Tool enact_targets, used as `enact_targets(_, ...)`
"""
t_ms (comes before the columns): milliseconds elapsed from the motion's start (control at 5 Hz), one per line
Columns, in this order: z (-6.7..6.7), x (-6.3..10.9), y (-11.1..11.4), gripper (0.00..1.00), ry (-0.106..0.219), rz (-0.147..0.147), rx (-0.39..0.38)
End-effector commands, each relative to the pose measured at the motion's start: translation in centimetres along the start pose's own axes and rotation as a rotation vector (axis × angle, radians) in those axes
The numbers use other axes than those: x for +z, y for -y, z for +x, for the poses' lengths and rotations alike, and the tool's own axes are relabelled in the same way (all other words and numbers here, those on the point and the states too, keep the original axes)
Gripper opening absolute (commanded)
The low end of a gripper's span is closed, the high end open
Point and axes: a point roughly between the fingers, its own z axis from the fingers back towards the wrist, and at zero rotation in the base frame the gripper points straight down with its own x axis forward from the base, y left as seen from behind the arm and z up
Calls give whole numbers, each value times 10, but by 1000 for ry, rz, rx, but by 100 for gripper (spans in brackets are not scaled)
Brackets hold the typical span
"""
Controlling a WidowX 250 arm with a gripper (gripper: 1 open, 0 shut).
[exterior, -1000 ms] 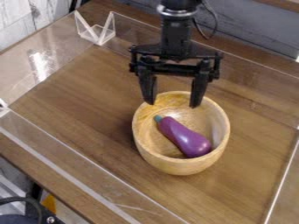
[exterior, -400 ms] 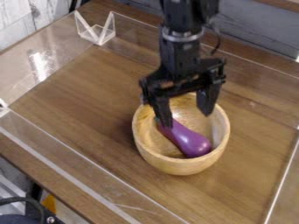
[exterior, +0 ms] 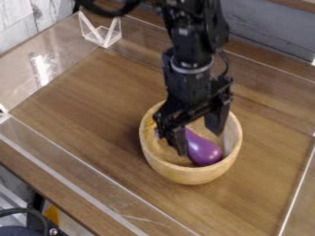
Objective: Remove the purple eggplant from inside the brown bowl and put it on the table
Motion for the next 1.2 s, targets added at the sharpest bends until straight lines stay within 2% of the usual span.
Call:
enact_targets(0,-4,6,2,100,32,-78,-9)
enact_targets(200,-16,9,7,100,41,-111,-57)
enact_targets(400,-23,9,10,100,49,-122,-89)
enact_targets(600,-23,10,15,100,58,-128,-60)
enact_targets(800,-24,10,19,100,62,-130,-31)
enact_targets(1000,-6,14,16,100,69,-142,15)
